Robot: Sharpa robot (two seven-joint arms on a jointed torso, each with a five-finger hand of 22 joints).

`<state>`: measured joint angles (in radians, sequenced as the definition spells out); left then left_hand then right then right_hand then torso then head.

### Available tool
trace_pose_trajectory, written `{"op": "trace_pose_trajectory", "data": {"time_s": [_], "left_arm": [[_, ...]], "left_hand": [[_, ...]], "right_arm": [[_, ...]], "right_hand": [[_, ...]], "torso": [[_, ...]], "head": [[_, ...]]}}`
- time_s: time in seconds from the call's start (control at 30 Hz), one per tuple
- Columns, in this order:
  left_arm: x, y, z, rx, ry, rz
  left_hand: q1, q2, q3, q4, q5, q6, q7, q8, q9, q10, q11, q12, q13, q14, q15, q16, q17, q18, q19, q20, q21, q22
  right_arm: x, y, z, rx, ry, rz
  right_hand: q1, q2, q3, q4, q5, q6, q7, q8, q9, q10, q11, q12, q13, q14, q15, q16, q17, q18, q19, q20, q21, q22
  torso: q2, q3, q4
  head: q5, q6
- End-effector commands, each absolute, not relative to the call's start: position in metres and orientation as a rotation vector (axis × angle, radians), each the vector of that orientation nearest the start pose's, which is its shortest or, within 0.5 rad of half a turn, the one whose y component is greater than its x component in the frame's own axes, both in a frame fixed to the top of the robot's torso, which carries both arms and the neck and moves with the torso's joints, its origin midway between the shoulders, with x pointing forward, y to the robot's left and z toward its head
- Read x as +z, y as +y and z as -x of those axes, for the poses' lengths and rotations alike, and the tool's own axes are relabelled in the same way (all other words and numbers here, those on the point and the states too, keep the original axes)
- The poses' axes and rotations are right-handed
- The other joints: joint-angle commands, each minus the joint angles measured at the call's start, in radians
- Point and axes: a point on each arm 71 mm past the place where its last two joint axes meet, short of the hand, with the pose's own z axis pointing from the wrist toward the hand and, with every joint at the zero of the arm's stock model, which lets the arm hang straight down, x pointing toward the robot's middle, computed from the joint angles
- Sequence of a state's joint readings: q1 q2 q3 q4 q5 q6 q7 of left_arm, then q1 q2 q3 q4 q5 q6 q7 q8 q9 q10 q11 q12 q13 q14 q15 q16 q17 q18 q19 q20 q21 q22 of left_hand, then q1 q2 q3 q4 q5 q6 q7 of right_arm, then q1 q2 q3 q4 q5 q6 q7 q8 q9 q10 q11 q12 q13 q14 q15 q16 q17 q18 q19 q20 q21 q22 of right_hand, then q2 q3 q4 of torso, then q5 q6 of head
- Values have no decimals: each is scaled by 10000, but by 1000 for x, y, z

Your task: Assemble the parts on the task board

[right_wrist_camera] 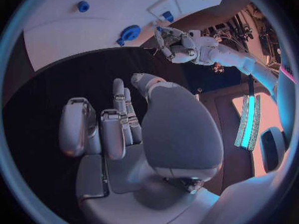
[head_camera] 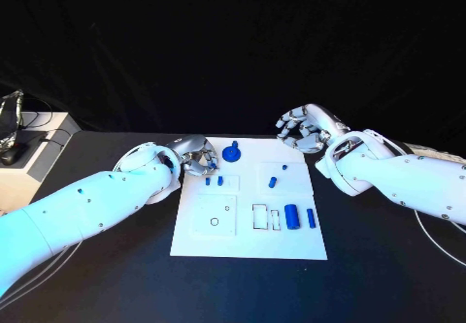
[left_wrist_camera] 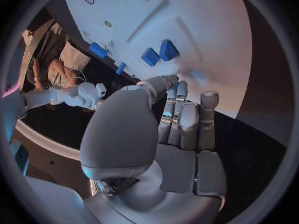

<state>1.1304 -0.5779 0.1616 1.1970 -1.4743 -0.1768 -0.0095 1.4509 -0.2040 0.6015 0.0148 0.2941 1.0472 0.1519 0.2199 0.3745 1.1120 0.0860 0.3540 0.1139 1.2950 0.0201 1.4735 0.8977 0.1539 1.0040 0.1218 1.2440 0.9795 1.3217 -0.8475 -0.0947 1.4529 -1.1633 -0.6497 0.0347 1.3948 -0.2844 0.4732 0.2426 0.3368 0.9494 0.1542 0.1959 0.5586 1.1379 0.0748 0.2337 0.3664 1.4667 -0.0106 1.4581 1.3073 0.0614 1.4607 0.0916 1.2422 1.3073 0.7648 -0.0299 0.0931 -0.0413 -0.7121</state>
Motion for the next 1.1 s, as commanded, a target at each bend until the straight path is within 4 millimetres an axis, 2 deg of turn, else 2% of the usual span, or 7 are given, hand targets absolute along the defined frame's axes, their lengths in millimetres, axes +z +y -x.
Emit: {"op": "trace_pose_trajectory", "data": {"time_s": [0.03,1.1], "left_arm": [[-180,153,-547,-7362,16692,-1245],[-184,146,-547,-7427,16750,-1237]], "left_hand": [[-114,-23,18,-65,-35,59,-20,-25,18,51,10,-51,-15,-42,22,-29,14,-27,-41,14,6,9],[-130,-5,20,-80,-41,89,-22,-29,29,128,3,-125,-16,-2,20,-15,89,-54,70,17,72,123]], "right_arm": [[-126,-231,-512,7434,13108,-1096],[-126,-230,-512,7454,13113,-1082]], "right_hand": [[-109,26,-1,-38,1,65,-18,-52,8,60,19,-22,-8,483,72,-43,194,73,-14,38,-38,630],[-109,26,-1,-38,1,65,-18,-52,8,60,19,-22,-8,483,72,-43,194,73,-14,38,-38,630]], "torso": [[1,12,-7],[-6,15,5]], "head": [[13,-13],[-8,-44]]}}
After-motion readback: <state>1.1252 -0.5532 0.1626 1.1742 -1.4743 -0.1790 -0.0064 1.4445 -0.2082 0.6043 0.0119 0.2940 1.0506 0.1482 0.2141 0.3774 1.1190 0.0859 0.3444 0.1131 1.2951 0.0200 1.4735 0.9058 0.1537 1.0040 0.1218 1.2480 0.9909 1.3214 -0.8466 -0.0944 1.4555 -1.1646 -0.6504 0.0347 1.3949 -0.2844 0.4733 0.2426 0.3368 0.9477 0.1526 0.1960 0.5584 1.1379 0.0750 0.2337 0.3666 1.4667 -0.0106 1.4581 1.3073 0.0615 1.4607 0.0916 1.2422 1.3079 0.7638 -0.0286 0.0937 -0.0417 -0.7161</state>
